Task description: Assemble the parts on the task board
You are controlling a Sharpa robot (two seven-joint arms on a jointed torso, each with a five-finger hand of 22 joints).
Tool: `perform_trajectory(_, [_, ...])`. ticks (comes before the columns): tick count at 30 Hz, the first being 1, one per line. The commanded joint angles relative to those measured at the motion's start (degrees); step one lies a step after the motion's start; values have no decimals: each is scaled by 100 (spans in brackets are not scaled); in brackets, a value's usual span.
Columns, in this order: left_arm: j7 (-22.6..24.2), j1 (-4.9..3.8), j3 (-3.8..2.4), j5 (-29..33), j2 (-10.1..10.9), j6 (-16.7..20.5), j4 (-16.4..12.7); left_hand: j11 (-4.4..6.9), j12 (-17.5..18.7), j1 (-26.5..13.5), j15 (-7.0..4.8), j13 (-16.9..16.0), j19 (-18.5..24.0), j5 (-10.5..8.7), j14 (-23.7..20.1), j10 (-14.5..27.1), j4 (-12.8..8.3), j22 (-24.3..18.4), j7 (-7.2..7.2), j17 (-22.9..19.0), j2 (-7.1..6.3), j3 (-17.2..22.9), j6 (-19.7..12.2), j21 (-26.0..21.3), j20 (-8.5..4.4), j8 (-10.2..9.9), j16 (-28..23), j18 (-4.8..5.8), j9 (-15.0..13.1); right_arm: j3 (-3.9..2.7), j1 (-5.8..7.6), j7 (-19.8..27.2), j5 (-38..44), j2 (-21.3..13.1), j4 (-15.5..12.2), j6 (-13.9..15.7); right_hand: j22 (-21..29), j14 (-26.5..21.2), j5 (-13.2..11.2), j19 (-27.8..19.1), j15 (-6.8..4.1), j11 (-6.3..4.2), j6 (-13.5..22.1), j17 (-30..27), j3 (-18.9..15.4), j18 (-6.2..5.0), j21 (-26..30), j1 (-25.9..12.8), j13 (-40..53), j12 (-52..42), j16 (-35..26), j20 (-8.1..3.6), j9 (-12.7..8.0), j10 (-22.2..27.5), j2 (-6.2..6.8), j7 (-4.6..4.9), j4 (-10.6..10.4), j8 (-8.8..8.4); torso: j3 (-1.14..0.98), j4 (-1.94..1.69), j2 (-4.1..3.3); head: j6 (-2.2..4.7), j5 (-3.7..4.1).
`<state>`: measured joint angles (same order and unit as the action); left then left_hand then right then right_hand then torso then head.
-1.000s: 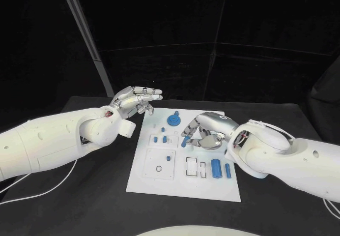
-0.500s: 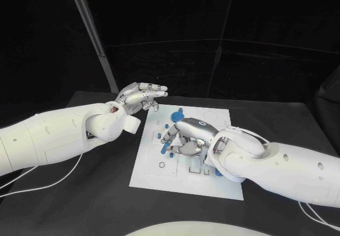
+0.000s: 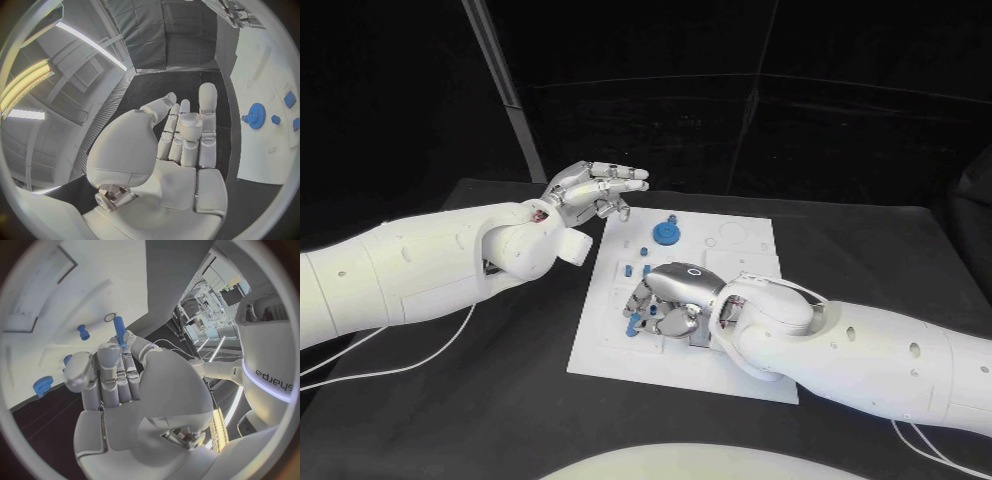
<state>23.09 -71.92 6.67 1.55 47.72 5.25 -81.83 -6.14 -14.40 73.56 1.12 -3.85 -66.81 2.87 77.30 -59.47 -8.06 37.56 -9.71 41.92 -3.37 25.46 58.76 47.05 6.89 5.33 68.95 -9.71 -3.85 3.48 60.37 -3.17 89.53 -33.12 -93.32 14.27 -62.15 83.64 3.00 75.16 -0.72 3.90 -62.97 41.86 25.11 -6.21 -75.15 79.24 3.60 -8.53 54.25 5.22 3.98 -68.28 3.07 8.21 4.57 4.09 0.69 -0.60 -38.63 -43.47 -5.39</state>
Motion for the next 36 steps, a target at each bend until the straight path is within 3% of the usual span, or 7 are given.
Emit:
perform_trajectory(1, [55,-9,-5,-9,-12,-31,-3,-3,-12,26,-4,6,42,1,-39,44,-2,-10,-14,-1,10,-22,-27,-30,-3,-23,-21,-80,3,5,1,-70,241,29,20,-214,-6,43,37,44,1,43,4,5,40,57,-35,26,7,34,27,9,0,-8,25,35,-9,-3,0,5,3,-5,-1])
perform_trajectory(8, [52,-9,-5,-9,-16,-35,4,-3,-12,26,-4,6,42,1,-39,44,-2,-10,-14,-1,10,-22,-27,-30,-3,-23,-21,-80,3,11,-7,-183,421,54,41,-212,-8,42,38,45,1,43,4,5,41,58,-37,24,7,35,27,10,0,-9,25,36,-10,-3,2,1,1,-14,1])
perform_trajectory(24, [46,-8,-5,-9,-16,-48,32,-3,-12,26,-4,6,42,1,-39,44,-2,-10,-14,-1,10,-22,-27,-30,-3,-23,-21,-80,3,11,-27,-345,747,-2,-59,248,-15,39,40,44,4,42,-4,6,61,58,-43,20,10,41,34,13,1,-20,17,34,-10,-2,-1,5,3,-21,6])
perform_trajectory(36, [37,-8,-5,-9,-24,-55,47,-3,-12,26,-4,6,42,1,-39,44,-2,-10,-14,-1,10,-22,-27,-30,-3,-23,-21,-80,3,10,-30,-444,817,16,-68,-186,-24,37,37,46,4,42,-14,7,66,59,-50,10,12,47,40,15,3,-28,28,34,-7,0,3,-1,4,-22,26])
